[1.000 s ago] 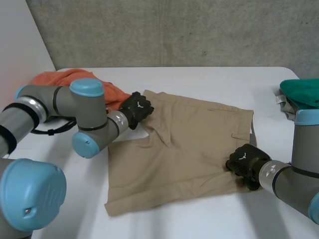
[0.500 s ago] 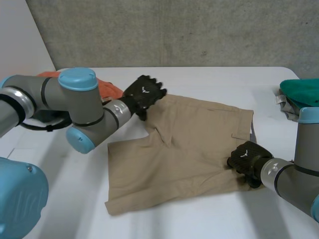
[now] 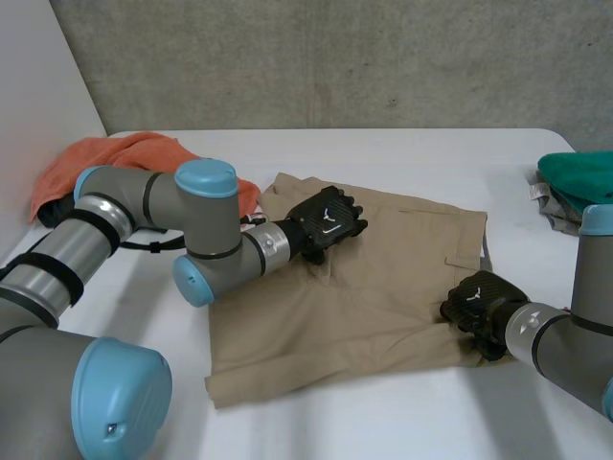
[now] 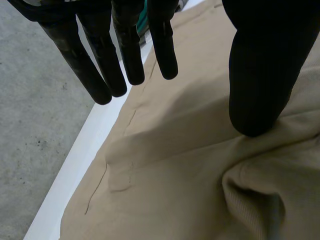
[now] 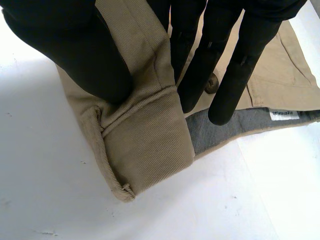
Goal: Fold the laundry.
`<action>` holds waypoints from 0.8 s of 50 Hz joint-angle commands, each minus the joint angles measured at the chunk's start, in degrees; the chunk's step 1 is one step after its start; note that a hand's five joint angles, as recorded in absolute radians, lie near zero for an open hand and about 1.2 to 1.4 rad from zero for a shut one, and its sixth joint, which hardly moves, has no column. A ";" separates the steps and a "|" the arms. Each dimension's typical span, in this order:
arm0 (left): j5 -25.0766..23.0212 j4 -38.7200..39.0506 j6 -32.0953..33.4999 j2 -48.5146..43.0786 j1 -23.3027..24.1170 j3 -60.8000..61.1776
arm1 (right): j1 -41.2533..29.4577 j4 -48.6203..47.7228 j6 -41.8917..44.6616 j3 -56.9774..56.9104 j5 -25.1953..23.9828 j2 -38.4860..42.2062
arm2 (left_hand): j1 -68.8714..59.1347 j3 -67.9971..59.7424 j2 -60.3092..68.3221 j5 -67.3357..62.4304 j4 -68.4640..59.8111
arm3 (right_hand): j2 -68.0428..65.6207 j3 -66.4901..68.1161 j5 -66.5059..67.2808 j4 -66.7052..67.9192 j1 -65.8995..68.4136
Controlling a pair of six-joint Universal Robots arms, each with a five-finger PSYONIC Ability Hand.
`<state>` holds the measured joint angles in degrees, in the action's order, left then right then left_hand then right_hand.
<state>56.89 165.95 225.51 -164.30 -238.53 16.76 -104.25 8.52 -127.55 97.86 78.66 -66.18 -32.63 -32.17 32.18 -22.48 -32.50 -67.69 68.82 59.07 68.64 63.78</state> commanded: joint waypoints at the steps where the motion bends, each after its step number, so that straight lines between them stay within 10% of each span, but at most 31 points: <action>1: 1.73 -0.53 3.79 -0.84 -0.62 -0.32 | 0.10 0.00 -0.24 0.05 -0.44 0.00 | -7.18 -7.64 7.64 -7.34 -7.32 | -12.31 11.18 10.93 11.36 16.22; 16: 6.48 -1.85 10.91 -0.58 -0.80 0.12 | 0.01 0.00 -0.42 0.31 -0.62 0.00 | -8.52 -8.98 8.98 -8.68 -8.66 | -12.31 11.18 10.93 11.36 16.22; 25: 8.32 -1.24 13.11 -0.58 -0.27 0.47 | -0.08 0.00 -0.42 0.31 -0.62 0.09 | -36.59 -37.05 37.05 -36.75 -36.73 | -12.31 11.18 10.93 11.36 16.22; 40: 31.34 7.19 14.00 11.19 -1.24 18.47 | -0.52 0.26 -0.42 0.49 -0.70 -0.26 | -47.37 -47.83 47.82 -47.52 -47.50 | -12.31 11.18 10.93 11.36 16.22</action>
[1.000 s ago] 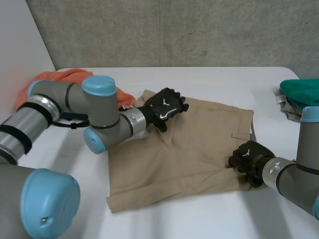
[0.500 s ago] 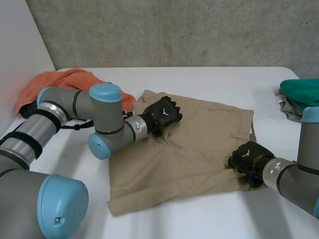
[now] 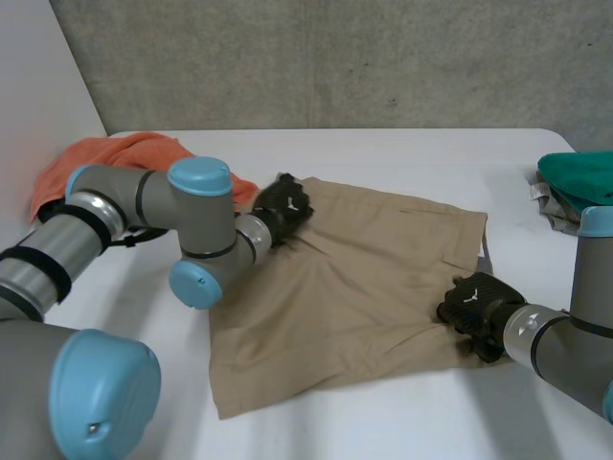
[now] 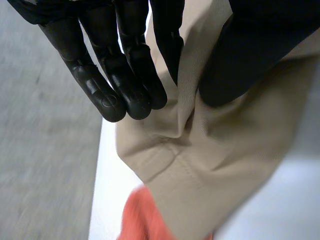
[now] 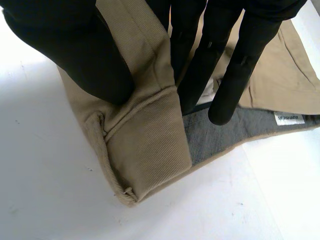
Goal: Fold the laundry.
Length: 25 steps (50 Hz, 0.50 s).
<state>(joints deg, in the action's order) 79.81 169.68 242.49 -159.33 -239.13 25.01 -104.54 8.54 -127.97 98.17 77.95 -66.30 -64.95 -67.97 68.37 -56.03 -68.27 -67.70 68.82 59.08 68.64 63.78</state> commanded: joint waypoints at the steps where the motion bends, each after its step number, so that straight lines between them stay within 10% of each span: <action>1: 9.65 3.81 -4.73 7.62 -0.81 12.67 | -0.23 0.25 0.00 0.26 0.01 -0.23 | -15.05 -12.03 11.63 -13.97 -11.73 | -12.30 11.18 10.92 11.36 16.22; 9: 14.05 2.58 -17.30 13.34 -0.37 19.89 | -0.40 0.33 -0.17 0.26 0.01 -0.85 | -13.07 -10.05 9.65 -11.99 -9.74 | -12.30 11.18 10.92 11.36 16.22; 17: 18.01 1.79 -31.26 20.10 -1.77 24.02 | -0.32 0.42 -1.49 0.26 0.01 -1.81 | 43.22 46.24 -46.64 44.30 46.54 | -12.30 11.18 10.92 11.36 16.22; 25: 17.31 1.09 -36.90 28.00 -6.33 29.72 | 0.83 0.51 -2.55 -0.17 -0.08 -3.92 | 42.80 45.82 -46.22 43.88 46.13 | -12.30 11.18 10.92 11.36 16.22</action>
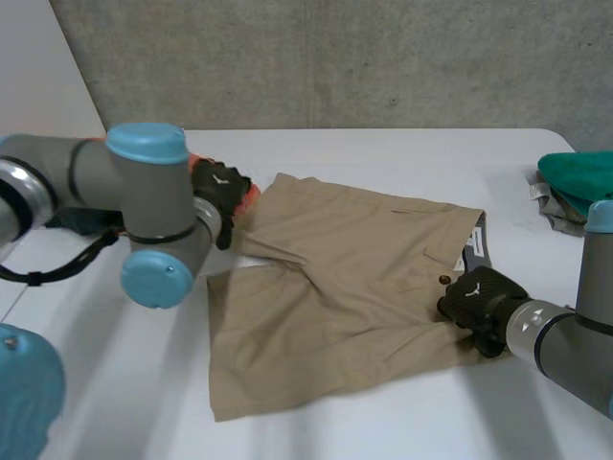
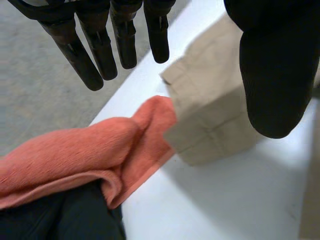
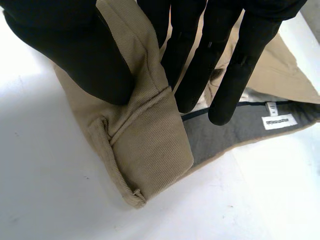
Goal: Fold the laundry.
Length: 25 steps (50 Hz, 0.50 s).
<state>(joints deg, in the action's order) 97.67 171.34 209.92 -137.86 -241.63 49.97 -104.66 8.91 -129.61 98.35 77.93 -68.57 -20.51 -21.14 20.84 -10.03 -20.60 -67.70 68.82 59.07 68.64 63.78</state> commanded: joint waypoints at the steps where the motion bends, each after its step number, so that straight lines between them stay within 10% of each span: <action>1: -0.64 -1.01 -4.78 7.86 -4.29 5.83 | 0.95 0.23 -1.09 -0.26 -0.06 -2.00 | -2.31 -1.68 1.98 -2.79 -2.22 | -12.30 11.18 10.93 11.36 16.22; 15: -7.67 -5.50 -15.50 38.35 0.53 46.14 | -0.19 2.16 -14.78 -2.89 -1.29 -3.06 | -8.19 -7.56 7.85 -8.67 -8.10 | -12.30 11.18 10.93 11.36 16.22; 25: -3.11 4.08 -15.60 36.44 10.12 57.69 | -0.46 2.78 -24.02 -6.24 -0.94 -3.32 | -11.57 -10.94 11.24 -12.05 -11.48 | -12.30 11.18 10.93 11.36 16.22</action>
<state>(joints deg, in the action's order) 91.02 170.85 193.98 -98.55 -235.67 104.57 -105.26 11.51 -149.58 93.90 76.66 -71.70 -26.61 -26.74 26.70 -17.27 -27.12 -67.69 68.82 59.07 68.66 63.78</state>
